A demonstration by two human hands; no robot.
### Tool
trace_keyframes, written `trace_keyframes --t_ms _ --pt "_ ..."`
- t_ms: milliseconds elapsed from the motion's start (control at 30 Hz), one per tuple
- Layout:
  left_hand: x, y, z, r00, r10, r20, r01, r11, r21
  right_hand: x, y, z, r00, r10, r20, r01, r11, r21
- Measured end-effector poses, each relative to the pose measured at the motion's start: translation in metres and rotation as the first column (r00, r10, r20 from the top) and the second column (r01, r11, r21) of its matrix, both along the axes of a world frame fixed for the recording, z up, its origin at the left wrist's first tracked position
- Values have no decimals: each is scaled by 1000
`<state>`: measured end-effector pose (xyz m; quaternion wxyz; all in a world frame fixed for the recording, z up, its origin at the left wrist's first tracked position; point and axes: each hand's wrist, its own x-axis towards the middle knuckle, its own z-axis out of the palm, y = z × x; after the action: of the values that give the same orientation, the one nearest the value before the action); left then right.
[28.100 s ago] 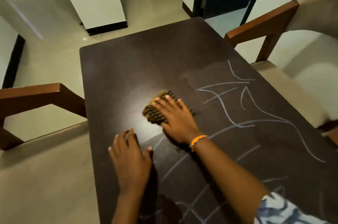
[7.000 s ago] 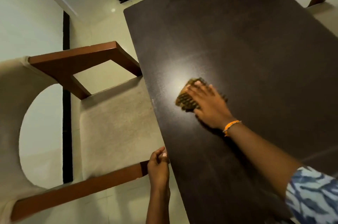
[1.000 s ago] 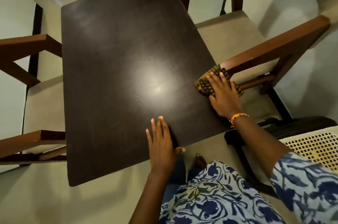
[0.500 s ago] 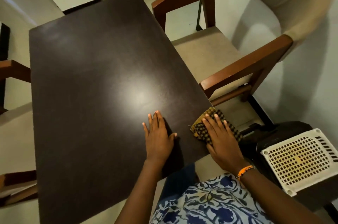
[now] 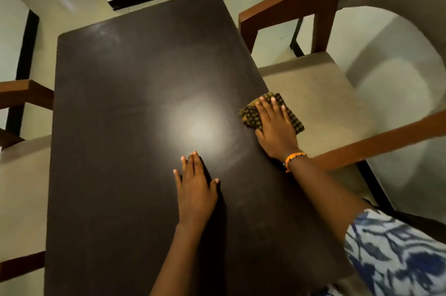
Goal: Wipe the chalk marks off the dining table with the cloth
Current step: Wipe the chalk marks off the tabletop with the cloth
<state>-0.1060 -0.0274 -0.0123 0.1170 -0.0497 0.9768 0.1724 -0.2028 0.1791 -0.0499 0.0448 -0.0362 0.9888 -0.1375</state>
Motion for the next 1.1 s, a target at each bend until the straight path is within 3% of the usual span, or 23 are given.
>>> trace_keyframes --t_ms 233,433,567,667,800,933,1000,1100 --pt "-3 -1 -7 996 46 -79 -45 999 12 -85 -66 -1 991 -130 -26 129 991 -23" --pt "26 -18 -8 971 230 -66 -229 973 23 -41 -196 1 960 279 4 -277 956 -93" --pt "48 -36 -4 945 325 -34 -325 946 10 -18 -200 -1 883 469 -14 -468 879 -86" --pt "60 -39 -2 949 313 -37 -312 950 28 -23 -152 -2 920 388 -50 -391 917 -80" --pt "76 -33 0 973 228 -39 -226 973 44 -24 -56 -2 995 56 -77 -63 995 -81" --pt "98 -29 1 979 198 -59 -194 979 62 -3 -29 -1 976 -213 -49 210 976 -50" --pt "111 -30 3 975 210 -69 -205 976 73 14 -56 1 975 -221 -33 220 974 -45" --pt "130 -37 8 968 238 -78 -232 970 72 58 -118 3 1000 -15 -14 14 996 -91"
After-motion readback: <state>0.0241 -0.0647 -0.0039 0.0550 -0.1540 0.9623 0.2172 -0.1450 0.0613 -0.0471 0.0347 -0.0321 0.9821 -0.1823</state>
